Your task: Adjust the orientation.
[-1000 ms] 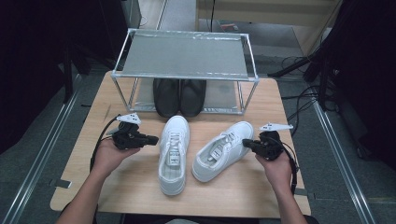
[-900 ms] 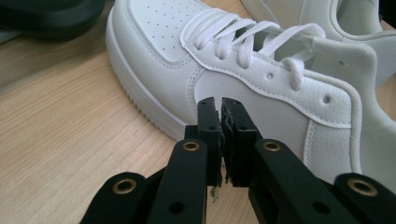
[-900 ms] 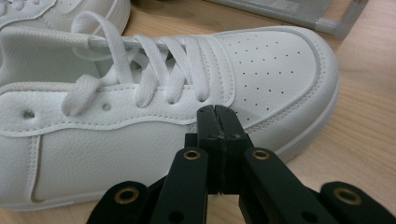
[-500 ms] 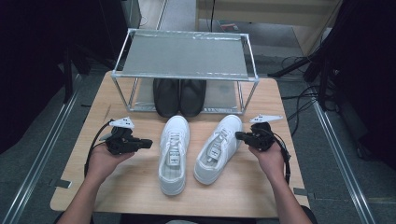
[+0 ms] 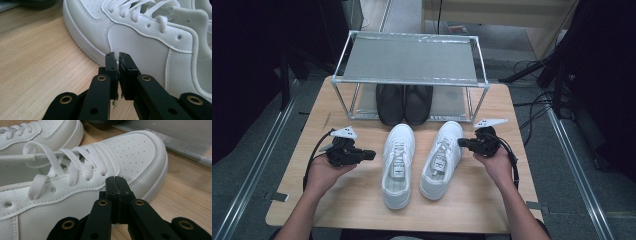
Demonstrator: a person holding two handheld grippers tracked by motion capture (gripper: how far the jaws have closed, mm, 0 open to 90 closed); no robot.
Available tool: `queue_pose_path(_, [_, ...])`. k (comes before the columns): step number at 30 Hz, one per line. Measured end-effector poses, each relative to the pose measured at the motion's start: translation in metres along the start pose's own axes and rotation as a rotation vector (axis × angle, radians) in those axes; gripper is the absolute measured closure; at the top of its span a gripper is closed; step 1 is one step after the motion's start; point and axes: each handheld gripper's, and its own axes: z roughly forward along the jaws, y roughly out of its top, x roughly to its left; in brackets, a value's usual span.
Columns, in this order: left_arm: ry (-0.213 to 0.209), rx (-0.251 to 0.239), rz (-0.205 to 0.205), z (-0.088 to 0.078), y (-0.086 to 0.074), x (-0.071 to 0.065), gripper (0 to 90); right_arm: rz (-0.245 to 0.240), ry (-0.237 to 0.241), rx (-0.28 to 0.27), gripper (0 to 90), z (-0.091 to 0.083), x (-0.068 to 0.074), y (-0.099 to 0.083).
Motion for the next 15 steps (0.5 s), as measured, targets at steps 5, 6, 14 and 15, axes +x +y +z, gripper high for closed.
queue_pose_path(5, [-0.001,0.007,0.001,0.003,0.0,0.0,85.4,-0.006,0.026,-0.004,90.0,0.007,0.004,0.003])
queue_pose_path(6, [0.001,0.009,0.0,0.003,0.001,0.0,85.3,-0.003,0.032,-0.001,90.0,0.008,0.005,0.004])
queue_pose_path(14, [-0.001,0.02,0.012,0.009,0.002,-0.004,85.4,-0.032,0.053,0.004,90.0,0.019,0.021,0.009])
queue_pose_path(15, [-0.004,0.022,0.015,0.01,0.002,-0.004,85.4,-0.034,0.06,0.003,90.0,0.021,0.022,0.01])
